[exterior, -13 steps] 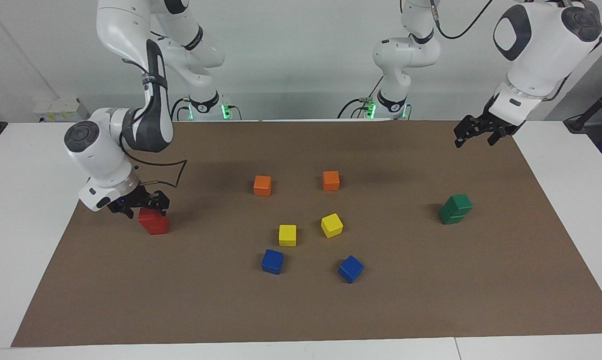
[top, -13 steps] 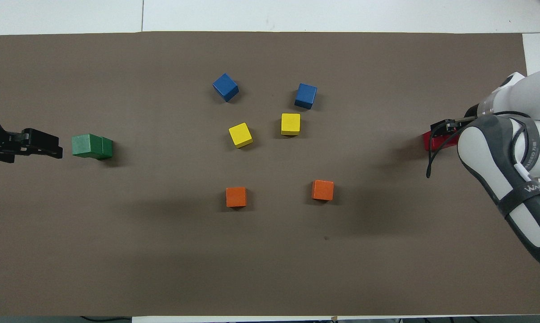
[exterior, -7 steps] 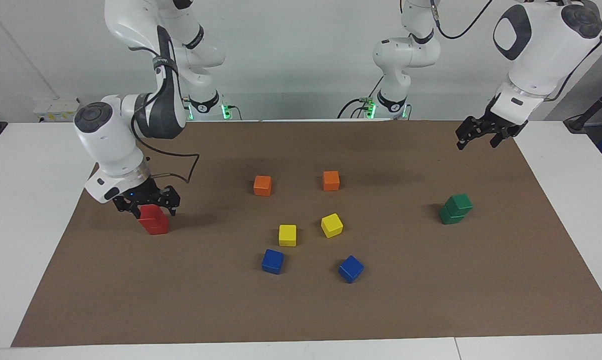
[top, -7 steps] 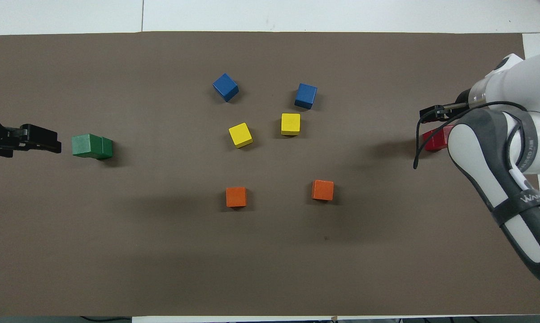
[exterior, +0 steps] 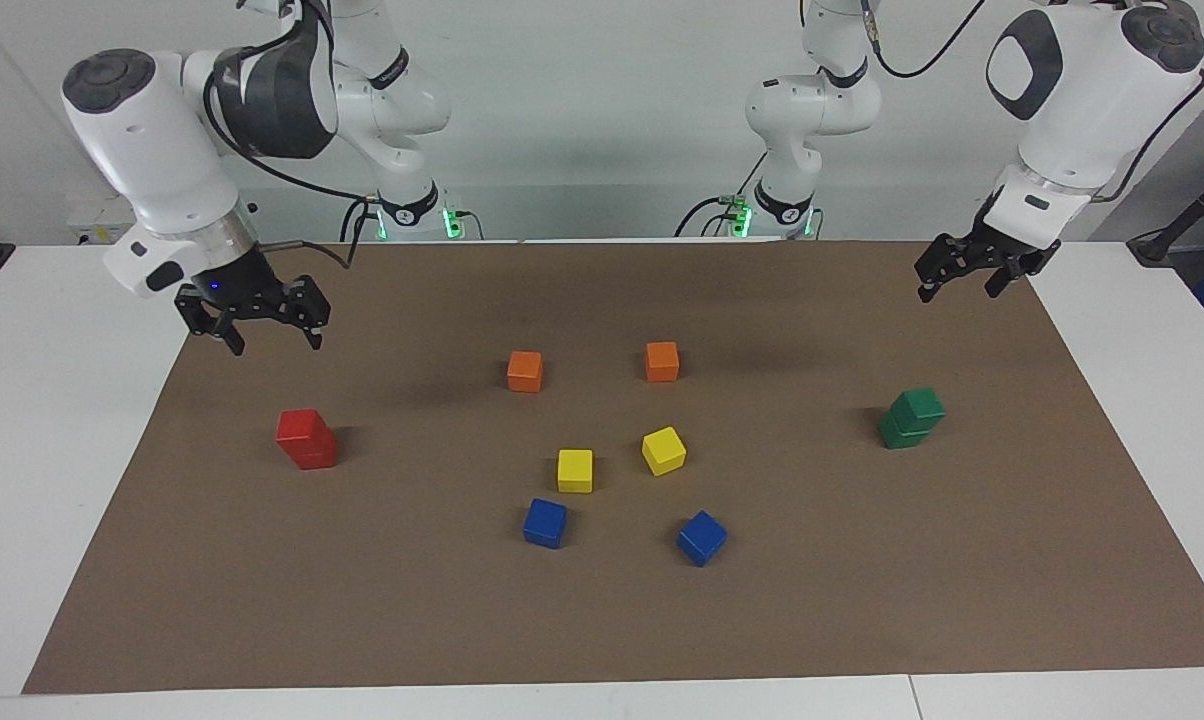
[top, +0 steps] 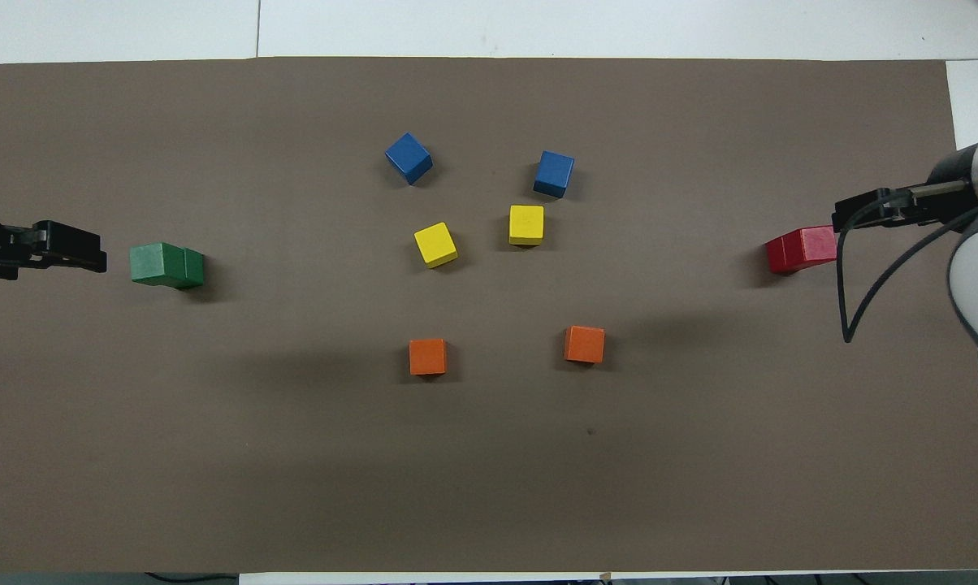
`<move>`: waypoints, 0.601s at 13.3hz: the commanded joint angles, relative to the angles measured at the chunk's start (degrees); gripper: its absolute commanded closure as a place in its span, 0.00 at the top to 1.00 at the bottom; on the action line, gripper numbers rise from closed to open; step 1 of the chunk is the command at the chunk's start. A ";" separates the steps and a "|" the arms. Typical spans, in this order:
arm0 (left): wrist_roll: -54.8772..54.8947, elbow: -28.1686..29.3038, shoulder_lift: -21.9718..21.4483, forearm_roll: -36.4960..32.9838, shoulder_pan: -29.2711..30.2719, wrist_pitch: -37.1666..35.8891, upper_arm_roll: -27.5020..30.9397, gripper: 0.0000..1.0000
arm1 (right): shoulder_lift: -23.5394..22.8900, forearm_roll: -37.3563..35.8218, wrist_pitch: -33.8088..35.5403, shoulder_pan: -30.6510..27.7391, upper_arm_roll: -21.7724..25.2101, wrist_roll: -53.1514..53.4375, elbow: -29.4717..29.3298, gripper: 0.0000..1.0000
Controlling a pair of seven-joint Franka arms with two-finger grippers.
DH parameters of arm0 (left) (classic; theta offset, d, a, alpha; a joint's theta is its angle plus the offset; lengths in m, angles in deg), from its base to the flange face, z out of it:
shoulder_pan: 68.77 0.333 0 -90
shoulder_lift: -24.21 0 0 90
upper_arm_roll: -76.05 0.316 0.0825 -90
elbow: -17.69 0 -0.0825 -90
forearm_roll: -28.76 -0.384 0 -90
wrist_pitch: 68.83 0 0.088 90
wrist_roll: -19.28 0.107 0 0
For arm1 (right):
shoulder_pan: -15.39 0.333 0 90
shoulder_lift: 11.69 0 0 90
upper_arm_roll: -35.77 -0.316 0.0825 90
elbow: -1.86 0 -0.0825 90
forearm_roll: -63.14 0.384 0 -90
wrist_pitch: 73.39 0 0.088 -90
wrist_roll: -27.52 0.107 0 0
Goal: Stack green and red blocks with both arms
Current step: 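Open the right gripper and withdraw it from the red stack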
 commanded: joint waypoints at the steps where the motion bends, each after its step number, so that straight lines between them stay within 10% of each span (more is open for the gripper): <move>1: 0.14 0.26 -0.58 -1.46 0.05 0.99 -0.16 1.00 | 0.46 -0.69 7.91 -0.61 -0.08 0.07 -4.82 1.00; 8: -0.30 0.26 -0.93 -1.37 0.23 0.37 -0.16 1.00 | 1.95 0.19 9.26 -1.49 0.36 0.16 -4.04 1.00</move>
